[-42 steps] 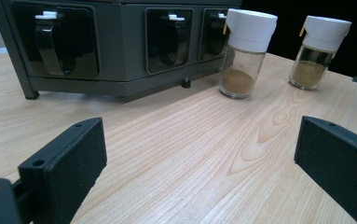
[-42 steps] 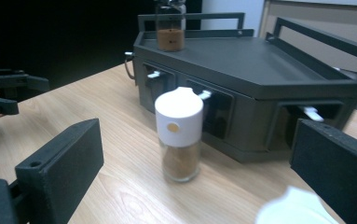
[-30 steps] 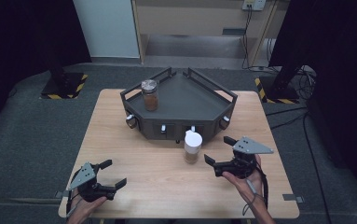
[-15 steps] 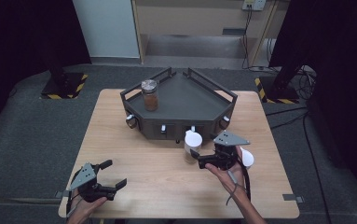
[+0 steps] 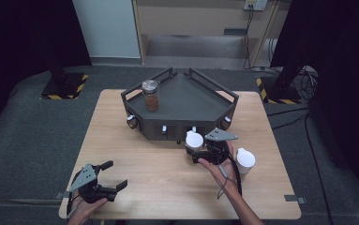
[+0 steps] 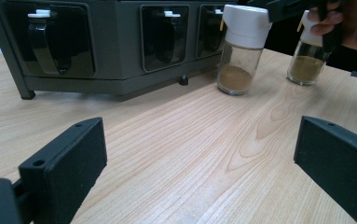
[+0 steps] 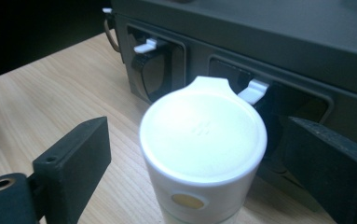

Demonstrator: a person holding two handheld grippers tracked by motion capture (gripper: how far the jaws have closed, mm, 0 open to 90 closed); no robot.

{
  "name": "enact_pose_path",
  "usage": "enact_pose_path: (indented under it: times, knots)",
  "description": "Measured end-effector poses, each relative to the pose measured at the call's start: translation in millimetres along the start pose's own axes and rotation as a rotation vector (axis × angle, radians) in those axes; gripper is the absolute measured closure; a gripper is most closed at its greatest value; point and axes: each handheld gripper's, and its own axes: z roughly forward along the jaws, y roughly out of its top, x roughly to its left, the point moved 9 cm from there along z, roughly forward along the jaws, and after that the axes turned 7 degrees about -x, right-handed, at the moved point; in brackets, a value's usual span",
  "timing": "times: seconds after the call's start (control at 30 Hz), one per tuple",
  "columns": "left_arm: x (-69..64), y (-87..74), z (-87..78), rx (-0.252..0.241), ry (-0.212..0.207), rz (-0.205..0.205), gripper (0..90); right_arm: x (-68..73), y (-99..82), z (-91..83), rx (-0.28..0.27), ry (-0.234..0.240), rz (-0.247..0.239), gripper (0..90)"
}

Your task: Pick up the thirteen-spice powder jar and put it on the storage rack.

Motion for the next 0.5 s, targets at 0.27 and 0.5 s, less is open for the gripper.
enact_pose_path:
  times: [0.27,0.5]
  knots:
    - [-0.1,0.0,0.0,0.001,-0.001,0.001,1.2,-0.6,-8.6,13.5,0.012,-0.014,-0.005,14.9]
    - [-0.4,-0.1,0.2,0.003,0.001,0.002,1.3,-1.0,-12.7,19.1,0.015,-0.025,-0.023,27.3]
